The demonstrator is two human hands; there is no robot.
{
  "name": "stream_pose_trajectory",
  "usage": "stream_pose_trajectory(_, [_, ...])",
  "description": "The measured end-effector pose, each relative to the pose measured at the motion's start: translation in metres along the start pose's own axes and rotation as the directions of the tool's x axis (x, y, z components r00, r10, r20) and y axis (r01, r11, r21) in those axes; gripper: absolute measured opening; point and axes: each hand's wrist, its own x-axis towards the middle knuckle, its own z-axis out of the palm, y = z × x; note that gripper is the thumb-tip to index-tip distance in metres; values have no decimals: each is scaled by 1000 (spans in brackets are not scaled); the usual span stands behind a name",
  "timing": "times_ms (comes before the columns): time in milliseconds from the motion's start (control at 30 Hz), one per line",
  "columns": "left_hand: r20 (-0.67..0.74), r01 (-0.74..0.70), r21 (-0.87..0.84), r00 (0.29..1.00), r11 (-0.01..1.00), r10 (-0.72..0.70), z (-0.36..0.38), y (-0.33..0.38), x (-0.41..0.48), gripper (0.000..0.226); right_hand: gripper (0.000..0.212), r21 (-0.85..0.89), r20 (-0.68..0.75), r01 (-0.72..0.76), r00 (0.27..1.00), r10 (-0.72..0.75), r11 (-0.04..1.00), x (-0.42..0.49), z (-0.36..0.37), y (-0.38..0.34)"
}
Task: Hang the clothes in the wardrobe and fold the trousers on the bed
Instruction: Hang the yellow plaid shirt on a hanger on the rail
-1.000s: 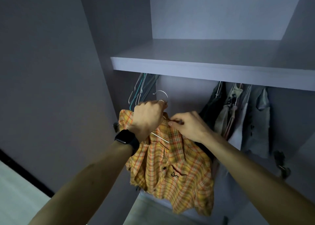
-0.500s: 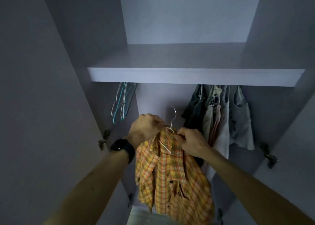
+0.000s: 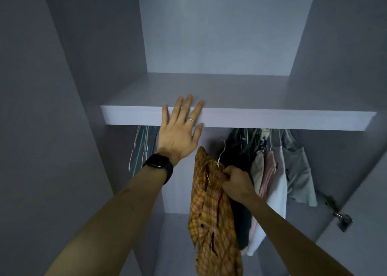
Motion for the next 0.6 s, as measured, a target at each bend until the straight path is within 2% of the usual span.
stream_pose_trajectory(167, [-244,9,6,970,1000,-7,27,-1,13,59,26,35,-63,-46,997,48,998,42,1,3])
stream_pose_trajectory(267, [-408,2,-18,913,1000,-9,40,1,23,56,31,84,-97,-75,992,83,994,67,14,21])
stream_pose_trajectory(367, [-513,9,-28,858,1000,-23,60,1,23,55,35,120,-119,-103,986,117,987,93,33,45])
stream_pose_trajectory(467, [-540,16,-31,841,999,-31,65,4,26,55,35,101,-161,-106,980,121,989,111,33,55])
stream_pose_trajectory(600, [-567,21,-5,824,1000,-21,74,4,28,54,29,55,-260,-42,964,55,998,144,20,59])
